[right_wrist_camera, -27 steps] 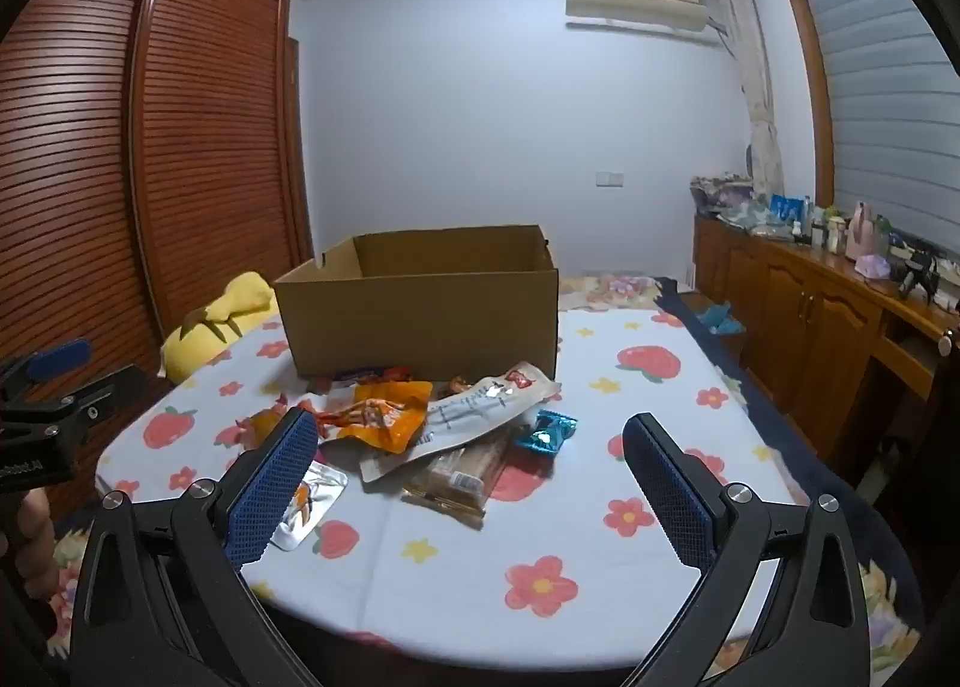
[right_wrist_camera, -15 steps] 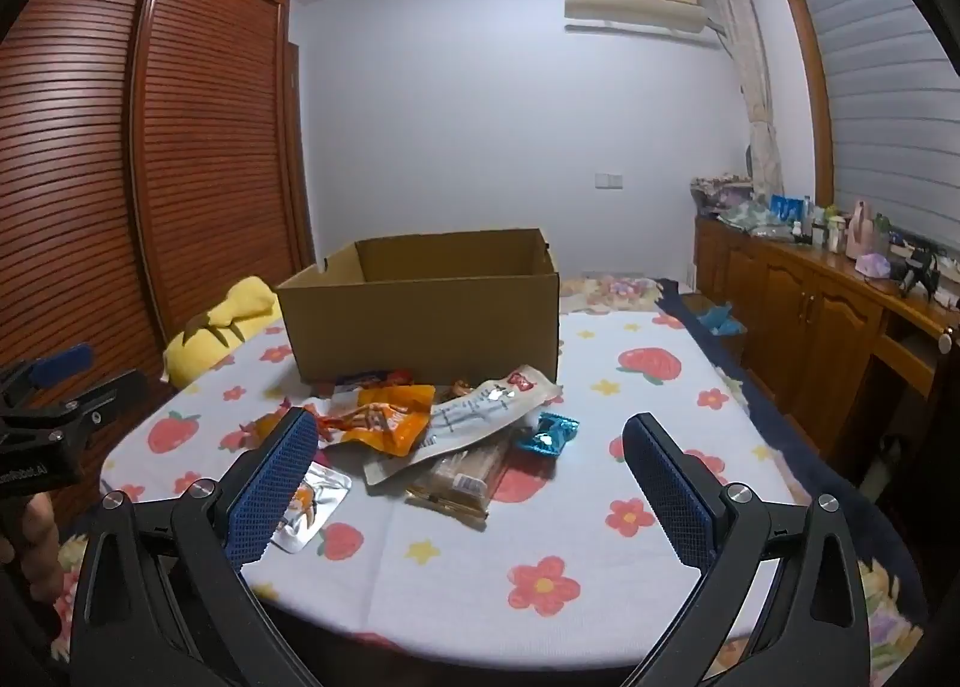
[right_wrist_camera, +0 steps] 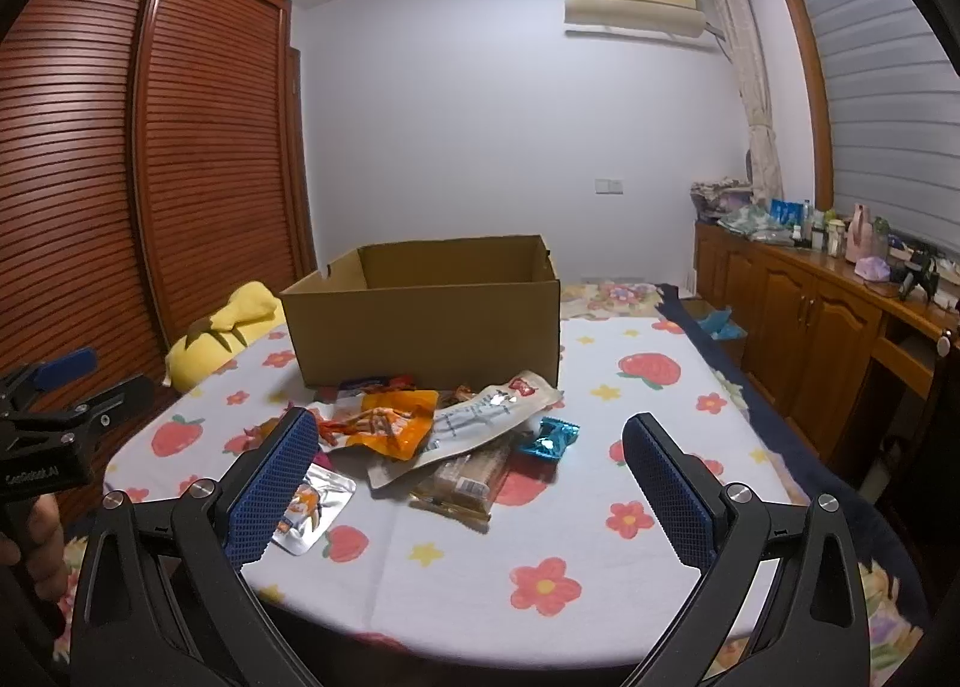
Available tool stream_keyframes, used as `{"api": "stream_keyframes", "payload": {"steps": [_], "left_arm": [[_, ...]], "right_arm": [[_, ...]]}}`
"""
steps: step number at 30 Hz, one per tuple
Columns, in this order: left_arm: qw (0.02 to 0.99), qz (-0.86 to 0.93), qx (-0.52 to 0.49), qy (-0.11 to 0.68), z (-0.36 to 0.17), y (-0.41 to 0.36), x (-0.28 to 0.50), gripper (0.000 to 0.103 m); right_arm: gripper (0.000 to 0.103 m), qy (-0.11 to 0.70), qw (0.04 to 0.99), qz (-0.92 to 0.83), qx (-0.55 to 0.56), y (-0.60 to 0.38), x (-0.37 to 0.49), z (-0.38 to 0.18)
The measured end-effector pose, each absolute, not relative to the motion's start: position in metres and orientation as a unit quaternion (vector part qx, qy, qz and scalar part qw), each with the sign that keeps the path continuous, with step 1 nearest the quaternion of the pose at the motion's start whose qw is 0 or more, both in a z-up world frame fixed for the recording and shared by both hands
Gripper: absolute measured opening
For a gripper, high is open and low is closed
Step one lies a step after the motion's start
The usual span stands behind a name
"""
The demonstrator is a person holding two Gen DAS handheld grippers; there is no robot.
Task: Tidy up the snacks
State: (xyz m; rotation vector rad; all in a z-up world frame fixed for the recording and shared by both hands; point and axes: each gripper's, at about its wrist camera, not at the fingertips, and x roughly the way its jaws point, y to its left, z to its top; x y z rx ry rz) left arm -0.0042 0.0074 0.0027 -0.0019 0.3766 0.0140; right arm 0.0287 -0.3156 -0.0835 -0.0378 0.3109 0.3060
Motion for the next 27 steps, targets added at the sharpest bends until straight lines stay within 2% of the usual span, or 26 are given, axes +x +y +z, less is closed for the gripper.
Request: {"api": "stream_keyframes", "payload": {"steps": [27], "left_arm": [[0.984, 0.008, 0.005, 0.178, 0.0076, 0.004, -0.0104, 0.103]], "right_arm": [[0.103, 0.15, 0.977, 0.152, -0.02, -0.3116, 0.0252, -0.0816]]}}
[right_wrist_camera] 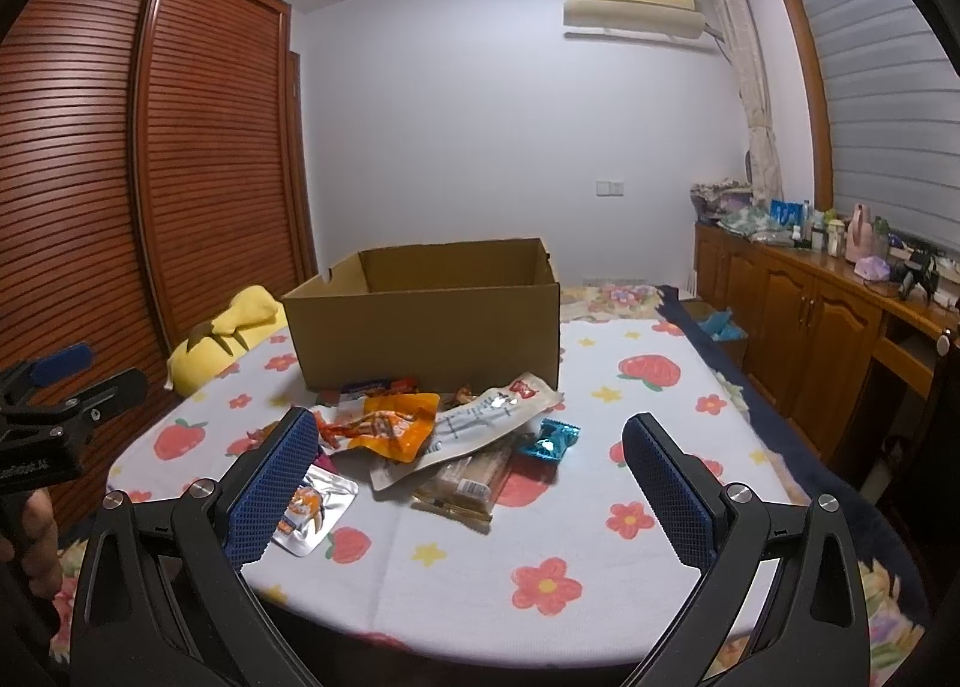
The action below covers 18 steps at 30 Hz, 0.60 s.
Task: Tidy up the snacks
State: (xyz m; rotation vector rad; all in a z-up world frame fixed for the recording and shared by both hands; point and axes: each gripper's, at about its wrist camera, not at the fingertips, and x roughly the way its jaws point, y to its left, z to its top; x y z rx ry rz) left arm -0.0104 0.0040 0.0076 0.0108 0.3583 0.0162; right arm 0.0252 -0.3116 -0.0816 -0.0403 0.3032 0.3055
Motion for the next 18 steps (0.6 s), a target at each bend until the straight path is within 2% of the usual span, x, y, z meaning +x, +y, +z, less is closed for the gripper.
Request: {"api": "stream_keyframes", "payload": {"steps": [18], "left_arm": [[0.984, 0.007, 0.005, 0.18, 0.0111, 0.0023, -0.012, 0.103]], "right_arm": [[0.103, 0.15, 0.977, 0.152, -0.018, -0.3121, 0.0249, -0.0805]]}}
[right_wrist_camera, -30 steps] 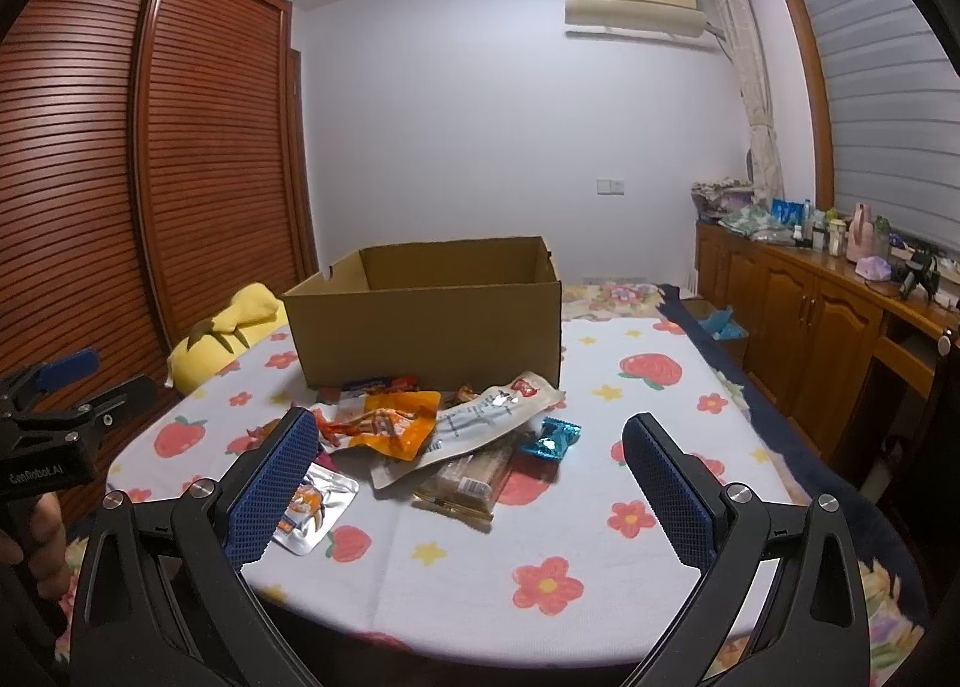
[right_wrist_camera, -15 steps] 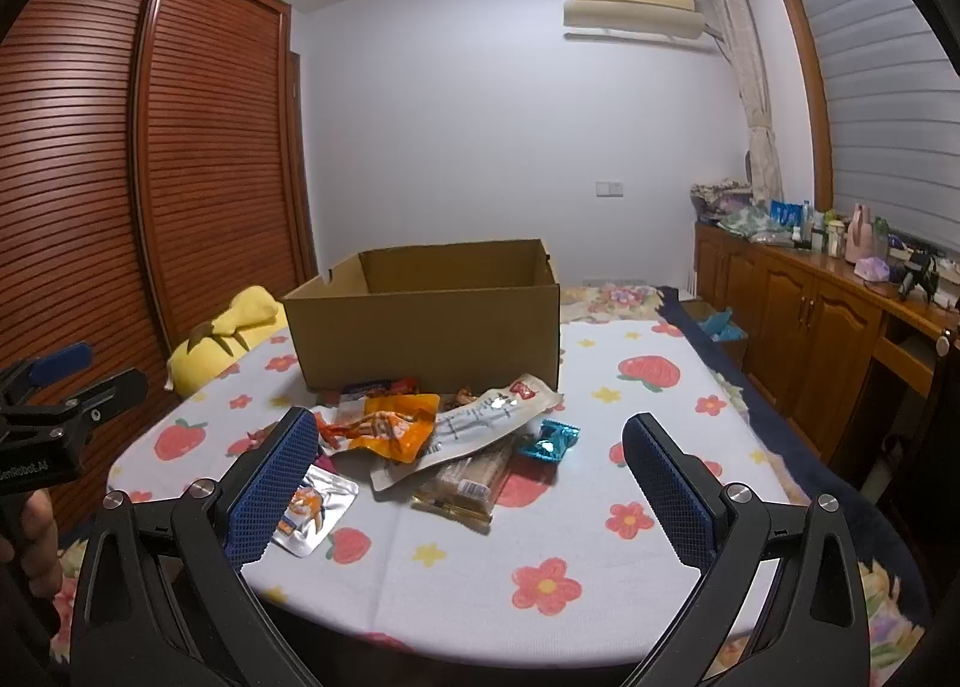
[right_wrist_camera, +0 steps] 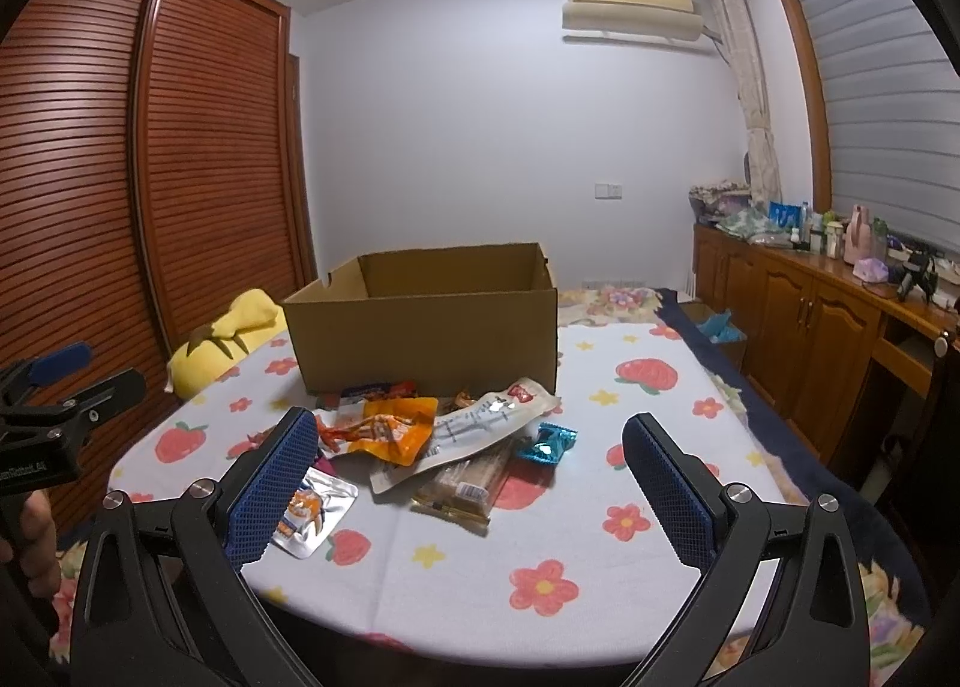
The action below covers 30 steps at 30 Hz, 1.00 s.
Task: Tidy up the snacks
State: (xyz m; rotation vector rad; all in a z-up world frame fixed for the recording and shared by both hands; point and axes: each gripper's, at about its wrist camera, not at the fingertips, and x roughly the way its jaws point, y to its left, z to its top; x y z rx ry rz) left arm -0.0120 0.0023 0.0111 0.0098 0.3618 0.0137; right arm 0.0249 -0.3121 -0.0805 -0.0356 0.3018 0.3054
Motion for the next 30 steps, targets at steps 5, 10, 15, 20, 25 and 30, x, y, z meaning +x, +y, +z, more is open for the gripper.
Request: {"api": "stream_keyframes", "payload": {"steps": [5, 10, 15, 20, 25, 30], "left_arm": [[0.983, 0.008, 0.005, 0.181, 0.013, 0.002, -0.013, 0.103], [0.983, 0.007, 0.004, 0.184, 0.012, 0.004, -0.012, 0.103], [0.981, 0.007, 0.003, 0.192, 0.007, 0.005, -0.009, 0.103], [0.98, 0.009, 0.0, 0.199, -0.002, 0.009, -0.002, 0.103], [0.977, 0.003, -0.002, 0.214, -0.016, 0.011, 0.009, 0.103], [0.973, -0.012, -0.007, 0.231, -0.029, 0.014, 0.023, 0.103]], "right_arm": [[0.103, 0.15, 0.977, 0.153, -0.017, -0.311, 0.025, -0.079], [0.103, 0.151, 0.977, 0.153, -0.016, -0.31, 0.025, -0.078], [0.103, 0.153, 0.976, 0.154, -0.017, -0.312, 0.026, -0.08], [0.103, 0.163, 0.973, 0.162, -0.018, -0.312, 0.031, -0.087], [0.101, 0.173, 0.97, 0.17, -0.026, -0.312, 0.041, -0.094], [0.098, 0.189, 0.965, 0.181, -0.039, -0.314, 0.059, -0.101]]}}
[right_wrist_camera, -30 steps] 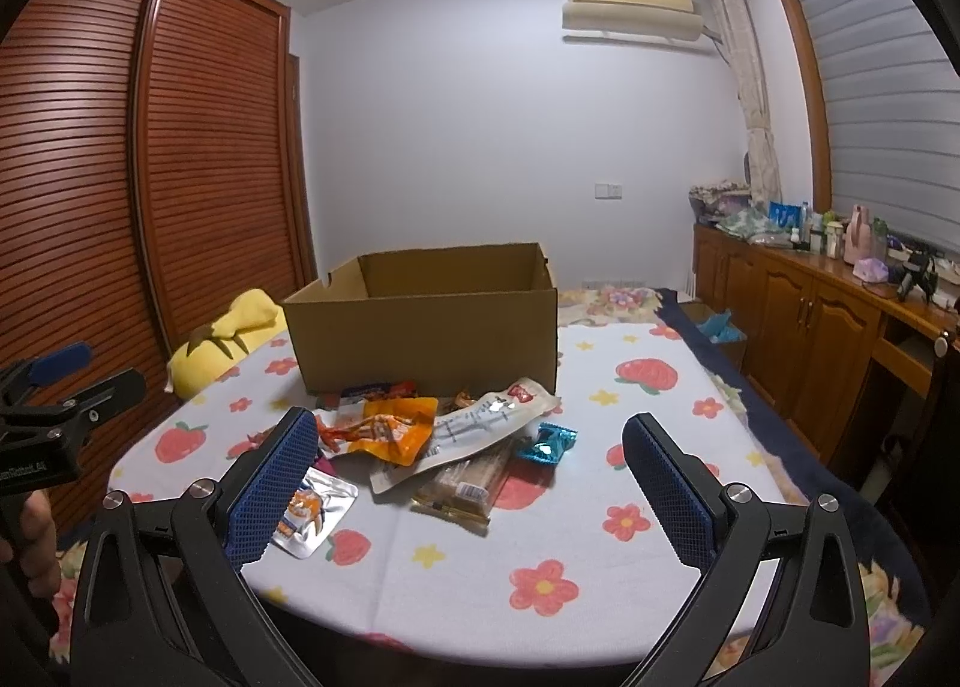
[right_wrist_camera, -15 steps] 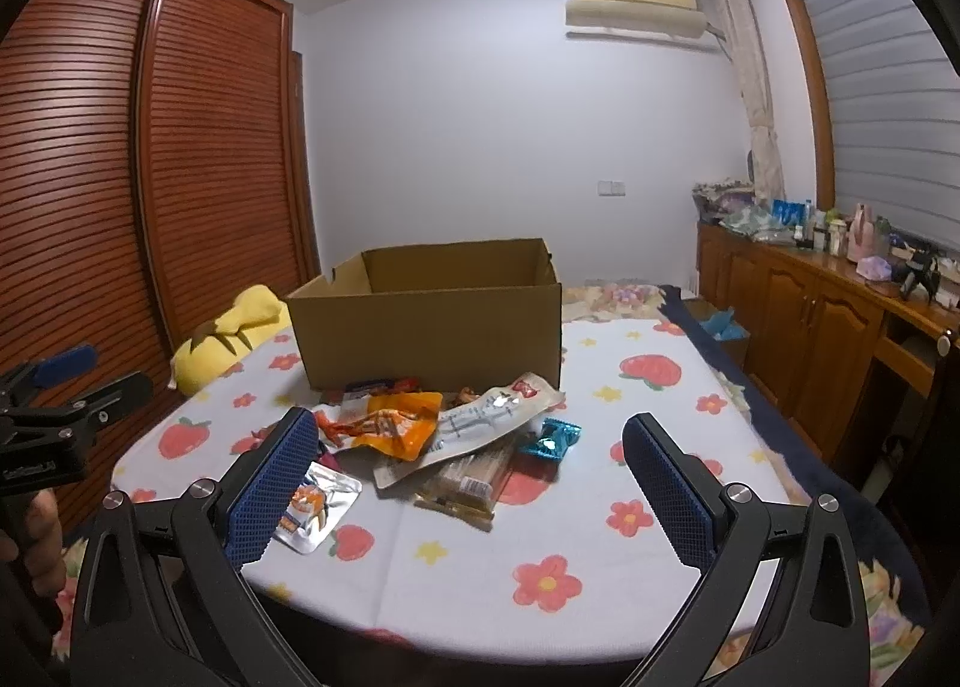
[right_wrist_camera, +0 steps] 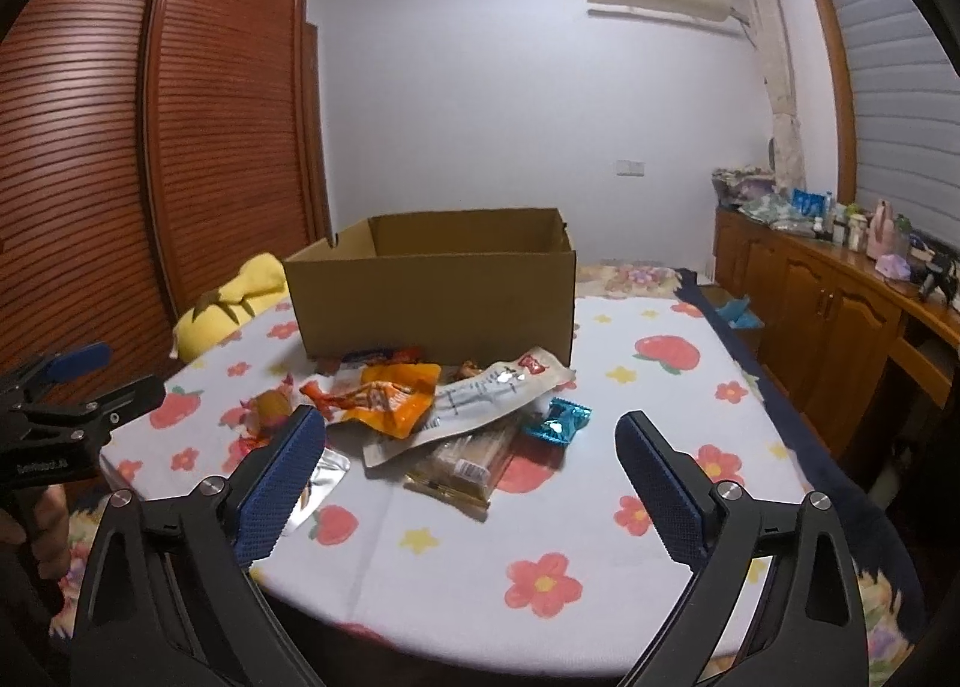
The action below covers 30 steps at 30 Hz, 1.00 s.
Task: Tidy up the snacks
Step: 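Lower the left tool onto the pink-wrapped candy while the right tool approaches the orange pouch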
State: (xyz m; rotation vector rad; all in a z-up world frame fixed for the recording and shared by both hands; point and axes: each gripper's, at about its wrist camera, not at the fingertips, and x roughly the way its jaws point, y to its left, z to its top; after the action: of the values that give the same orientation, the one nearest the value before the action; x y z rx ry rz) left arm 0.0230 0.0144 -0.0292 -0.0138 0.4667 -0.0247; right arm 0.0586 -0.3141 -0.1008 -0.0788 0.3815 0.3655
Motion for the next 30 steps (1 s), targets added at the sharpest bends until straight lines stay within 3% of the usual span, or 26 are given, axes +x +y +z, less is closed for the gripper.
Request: {"api": "stream_keyframes", "payload": {"steps": [6, 17, 23, 30], "left_arm": [[0.968, -0.025, 0.0, 0.249, -0.039, 0.015, 0.04, 0.103], [0.953, -0.041, 0.012, 0.301, -0.055, 0.019, 0.08, 0.099], [0.941, -0.042, -0.019, 0.334, -0.065, 0.025, 0.102, 0.092], [0.921, -0.054, -0.057, 0.382, -0.08, 0.03, 0.128, 0.091]], "right_arm": [[0.092, 0.229, 0.951, 0.204, -0.046, -0.317, 0.087, -0.11], [0.092, 0.272, 0.929, 0.238, -0.072, -0.296, 0.115, -0.122], [0.092, 0.278, 0.922, 0.252, -0.093, -0.279, 0.123, -0.123], [0.092, 0.287, 0.913, 0.27, -0.106, -0.26, 0.131, -0.126]]}}
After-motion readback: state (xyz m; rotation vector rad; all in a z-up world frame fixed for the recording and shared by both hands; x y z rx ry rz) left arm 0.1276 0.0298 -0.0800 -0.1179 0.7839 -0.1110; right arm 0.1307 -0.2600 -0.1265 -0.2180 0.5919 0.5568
